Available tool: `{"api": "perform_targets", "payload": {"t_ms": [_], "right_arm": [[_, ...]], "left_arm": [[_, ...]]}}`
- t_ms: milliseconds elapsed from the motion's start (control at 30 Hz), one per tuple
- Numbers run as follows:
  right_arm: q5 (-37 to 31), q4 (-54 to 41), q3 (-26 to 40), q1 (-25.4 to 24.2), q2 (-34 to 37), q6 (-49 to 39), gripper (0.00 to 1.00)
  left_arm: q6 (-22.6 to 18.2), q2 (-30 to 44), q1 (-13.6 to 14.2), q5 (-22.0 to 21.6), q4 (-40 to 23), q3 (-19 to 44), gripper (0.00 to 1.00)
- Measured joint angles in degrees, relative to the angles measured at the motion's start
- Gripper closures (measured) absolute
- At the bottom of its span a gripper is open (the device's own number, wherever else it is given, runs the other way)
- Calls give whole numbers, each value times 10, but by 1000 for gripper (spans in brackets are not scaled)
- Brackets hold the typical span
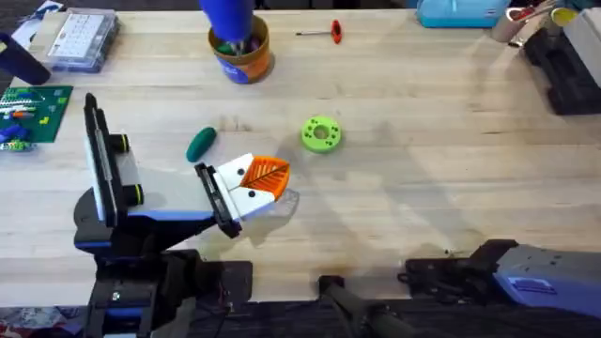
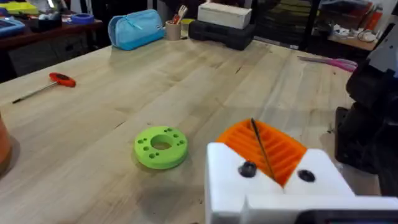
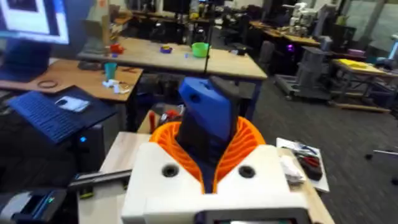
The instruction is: Pick up the gripper from the table and insert it into the empty holder that is missing its gripper. Then pick up a screw, insert it into the mounting hole, and use the screwdriver to tighten it. Finally, clean up the table by picking up the vegetable and placing it into the bucket.
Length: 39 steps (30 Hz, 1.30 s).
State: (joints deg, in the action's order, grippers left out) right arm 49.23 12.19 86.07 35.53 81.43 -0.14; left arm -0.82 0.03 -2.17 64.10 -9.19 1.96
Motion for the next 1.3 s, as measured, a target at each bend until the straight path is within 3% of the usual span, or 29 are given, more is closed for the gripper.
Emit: {"api": "perform_targets", "payload": {"t_ms": [267, 700, 1000, 1300], "right_arm": [[23, 67, -81, 21, -23, 2, 948], [30, 147, -152, 46, -29, 9, 948], [38, 273, -214, 47, -29, 57, 948], [77, 279, -227, 50, -29, 70, 948]], "left_arm": [[0, 0, 0, 0, 0, 0, 987], [0, 0, 0, 0, 0, 0, 987], [0, 0, 0, 0, 0, 0, 987], [0, 0, 0, 0, 0, 0, 987]]}}
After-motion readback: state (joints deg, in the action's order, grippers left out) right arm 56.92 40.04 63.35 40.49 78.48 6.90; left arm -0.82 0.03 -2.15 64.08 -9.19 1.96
